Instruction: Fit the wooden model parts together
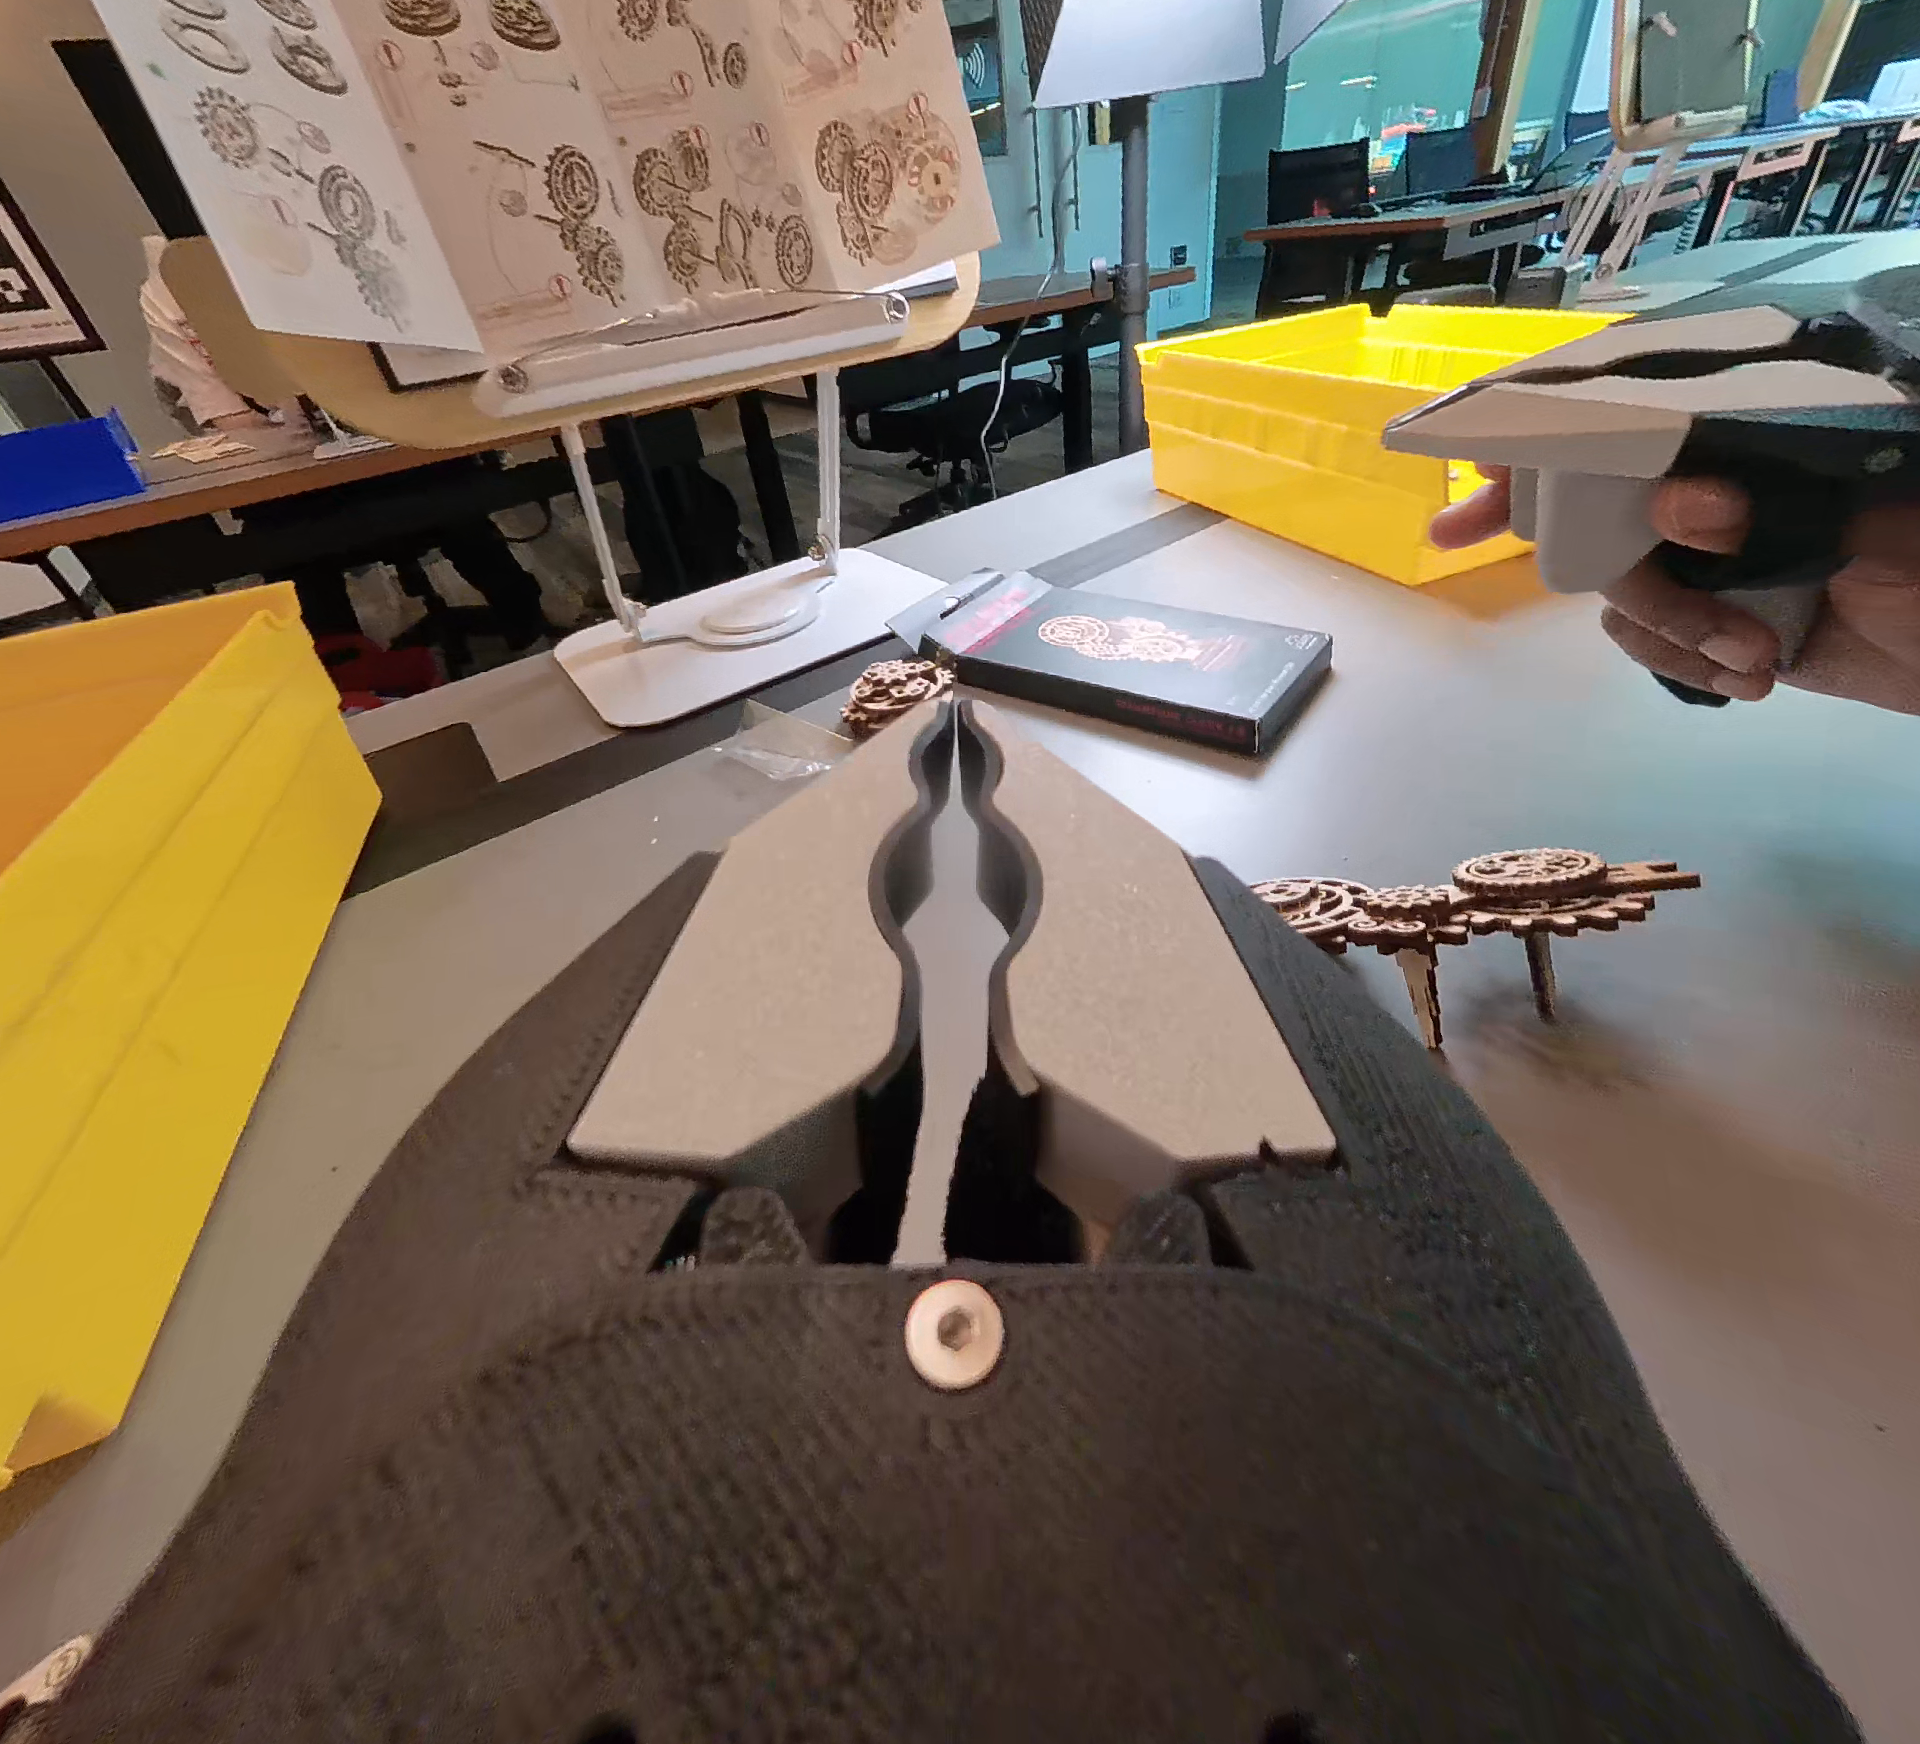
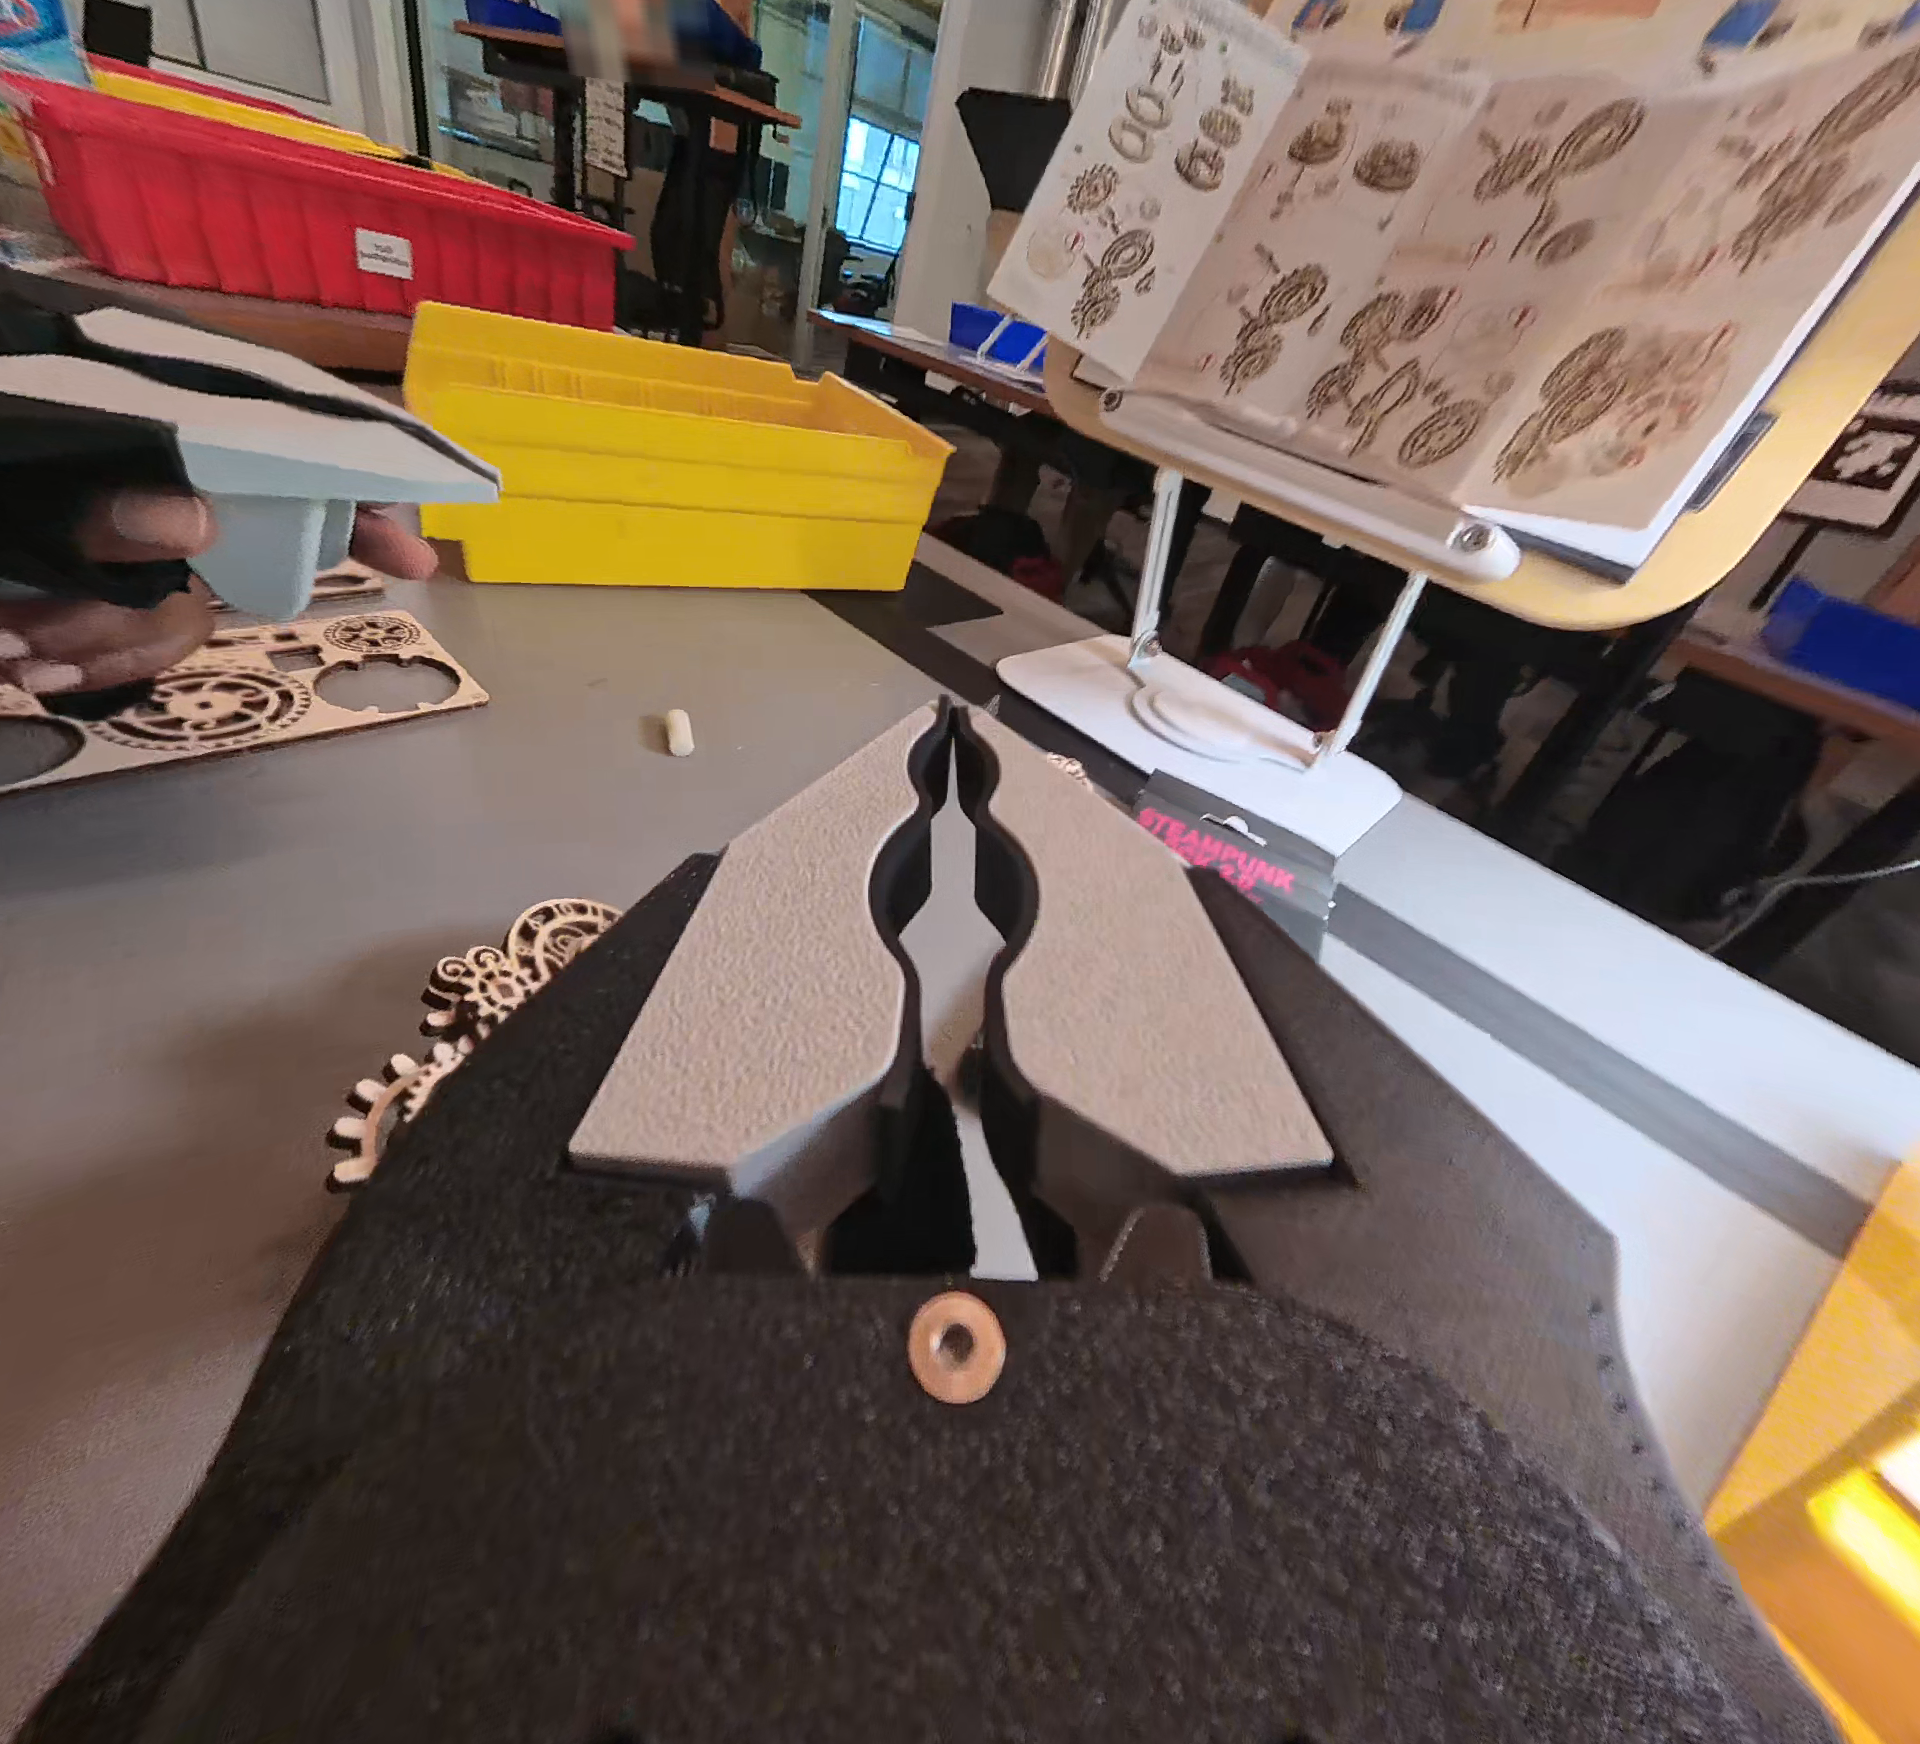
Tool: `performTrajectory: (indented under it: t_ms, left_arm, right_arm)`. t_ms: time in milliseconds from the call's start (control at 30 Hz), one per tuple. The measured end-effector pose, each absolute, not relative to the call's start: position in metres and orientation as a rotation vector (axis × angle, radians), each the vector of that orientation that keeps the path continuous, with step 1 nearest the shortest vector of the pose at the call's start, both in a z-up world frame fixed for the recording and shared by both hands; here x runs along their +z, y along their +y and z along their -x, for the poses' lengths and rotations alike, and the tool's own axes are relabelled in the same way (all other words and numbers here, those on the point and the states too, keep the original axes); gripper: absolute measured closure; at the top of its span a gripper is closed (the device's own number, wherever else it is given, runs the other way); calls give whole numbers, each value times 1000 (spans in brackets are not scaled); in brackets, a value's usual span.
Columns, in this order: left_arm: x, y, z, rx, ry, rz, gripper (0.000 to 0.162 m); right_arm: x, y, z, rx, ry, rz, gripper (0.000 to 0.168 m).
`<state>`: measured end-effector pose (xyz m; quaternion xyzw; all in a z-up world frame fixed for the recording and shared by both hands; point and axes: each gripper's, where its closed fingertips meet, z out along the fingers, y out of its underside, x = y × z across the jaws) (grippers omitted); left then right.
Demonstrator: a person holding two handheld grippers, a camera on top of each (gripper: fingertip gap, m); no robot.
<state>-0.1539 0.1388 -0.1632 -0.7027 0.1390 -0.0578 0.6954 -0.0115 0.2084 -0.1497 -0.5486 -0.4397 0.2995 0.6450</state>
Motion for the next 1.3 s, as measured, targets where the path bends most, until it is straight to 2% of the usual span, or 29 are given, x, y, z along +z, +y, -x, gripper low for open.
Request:
performTrajectory:
  t_ms: [200,433,667,933,1300]
  left_arm:
    - [-151,152,165,-154,212,1595,162]
    - [-112,201,179,-134,173,1584,162]
    - [-75,279,211,-24,132,1548,162]
    - [-71,356,266,196,74,1570,162]
    - [-72,393,299,203,-36,1534,162]
  right_arm:
    - [-131,208,4,722,-895,1244,168]
    - [-114,214,-12,750,-789,1252,168]
    - [-128,217,-8,800,-795,1286,166]
    - [-147,226,-2,809,-817,1319,164]
    - [-155,229,-1,776,-859,1316,162]
